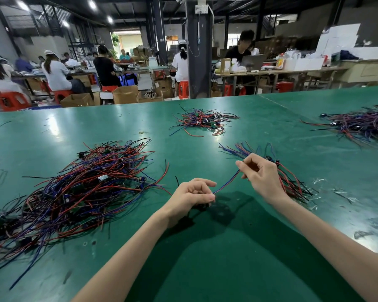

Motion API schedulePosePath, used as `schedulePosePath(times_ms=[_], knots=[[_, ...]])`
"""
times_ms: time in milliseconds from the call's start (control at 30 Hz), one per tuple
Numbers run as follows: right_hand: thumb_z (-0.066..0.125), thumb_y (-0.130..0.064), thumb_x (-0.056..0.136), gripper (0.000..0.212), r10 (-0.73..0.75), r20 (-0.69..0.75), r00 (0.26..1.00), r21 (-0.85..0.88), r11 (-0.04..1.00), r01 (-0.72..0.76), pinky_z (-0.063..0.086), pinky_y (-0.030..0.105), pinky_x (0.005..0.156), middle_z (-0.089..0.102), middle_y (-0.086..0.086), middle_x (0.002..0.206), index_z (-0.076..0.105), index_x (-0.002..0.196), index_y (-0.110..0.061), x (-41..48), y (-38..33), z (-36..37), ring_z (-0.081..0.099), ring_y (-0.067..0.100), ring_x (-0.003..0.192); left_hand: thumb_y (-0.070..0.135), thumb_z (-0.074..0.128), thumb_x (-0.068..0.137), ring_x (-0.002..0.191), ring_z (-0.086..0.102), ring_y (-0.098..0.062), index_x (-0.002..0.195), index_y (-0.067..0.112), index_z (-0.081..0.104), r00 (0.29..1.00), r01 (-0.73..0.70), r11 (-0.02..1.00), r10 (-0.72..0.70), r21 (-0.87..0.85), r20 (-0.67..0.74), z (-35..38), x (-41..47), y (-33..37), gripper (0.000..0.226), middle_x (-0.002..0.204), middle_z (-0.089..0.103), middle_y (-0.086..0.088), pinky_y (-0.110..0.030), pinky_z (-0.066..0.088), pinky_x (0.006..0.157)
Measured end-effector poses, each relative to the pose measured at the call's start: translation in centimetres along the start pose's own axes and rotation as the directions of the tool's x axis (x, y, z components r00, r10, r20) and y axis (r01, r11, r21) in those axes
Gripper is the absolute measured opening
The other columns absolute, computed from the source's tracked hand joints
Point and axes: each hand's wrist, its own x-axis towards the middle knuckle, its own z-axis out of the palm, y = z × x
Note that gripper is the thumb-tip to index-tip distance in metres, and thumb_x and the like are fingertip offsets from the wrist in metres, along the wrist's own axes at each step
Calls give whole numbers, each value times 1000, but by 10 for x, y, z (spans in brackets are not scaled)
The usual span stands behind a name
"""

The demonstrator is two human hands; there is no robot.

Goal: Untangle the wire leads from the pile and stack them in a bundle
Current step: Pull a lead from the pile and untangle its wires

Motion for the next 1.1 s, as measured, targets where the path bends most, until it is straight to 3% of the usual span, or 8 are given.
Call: schedulePosePath(times_ms=[200, 300, 433, 567, 667, 767, 900, 1100], knots=[[64, -12, 88, 21, -589, 119, 799, -517, 651, 557, 40, 33, 61, 57, 4, 68, 59, 69, -5, -2, -1, -3, 52, 26, 60, -8, 59, 79, 51, 51, -15, 56, 8, 58, 993, 115, 993, -114, 18, -27, -1, 2, 1, 28, 60, 60, -6, -20, 41, 54], [62, -14, 90, 22, -697, 103, 709, -572, 542, 616, 38, 33, 63, 60, 4, 69, 62, 69, -6, -1, -6, -3, 53, 27, 62, -10, 58, 77, 46, 46, -15, 54, 7, 54, 987, 150, 983, -143, 107, -66, -1, 4, 1, 29, 58, 55, -12, -21, 43, 49], [66, -17, 88, 23, -701, -58, 710, -560, 612, 558, 35, 35, 69, 61, -1, 65, 64, 67, -8, -6, -16, -1, 52, 25, 68, -3, 60, 77, 47, 47, -12, 55, 9, 56, 981, 177, 945, -146, 274, -130, 1, 5, 2, 26, 53, 54, -4, -22, 46, 43], [70, -19, 82, 21, -573, -161, 803, -423, 776, 469, 29, 32, 75, 56, -10, 63, 65, 65, -10, -10, -28, 4, 46, 15, 75, -3, 59, 77, 48, 48, -15, 53, 11, 54, 970, 198, 939, -148, 282, -191, 4, 7, 1, 28, 49, 52, 0, -23, 47, 43], [70, -23, 84, 22, -183, -152, 971, -52, 983, 177, 33, 30, 81, 57, -13, 67, 68, 64, -14, -9, -33, 2, 50, 9, 74, -3, 61, 77, 51, 50, -16, 57, 10, 55, 969, 196, 955, -154, 224, -191, 3, 7, 1, 24, 51, 52, -2, -23, 46, 43], [67, -21, 86, 25, 213, -20, 977, 359, 913, -192, 37, 29, 82, 66, -3, 59, 66, 63, -11, -2, -33, -3, 55, 7, 63, 0, 64, 80, 52, 51, -11, 64, 7, 57, 982, 170, 982, -161, 83, -102, 2, 5, 2, 19, 59, 55, -3, -22, 47, 44], [63, -17, 85, 21, 462, 69, 884, 469, 767, -437, 33, 28, 66, 64, -5, 50, 62, 64, -14, 6, -25, -4, 57, 3, 48, 3, 65, 83, 53, 53, -6, 66, 9, 60, 987, 161, 986, -161, -35, -6, 9, 4, 1, 19, 65, 60, -2, -22, 49, 48], [65, -22, 86, 24, 437, 67, 897, 379, 820, -428, 34, 28, 65, 64, -5, 51, 60, 64, -16, 6, -17, -2, 56, 1, 48, 1, 66, 82, 52, 55, -8, 62, 9, 63, 986, 162, 975, -166, -152, -18, 6, 3, 1, 21, 66, 65, -3, -24, 51, 52]])
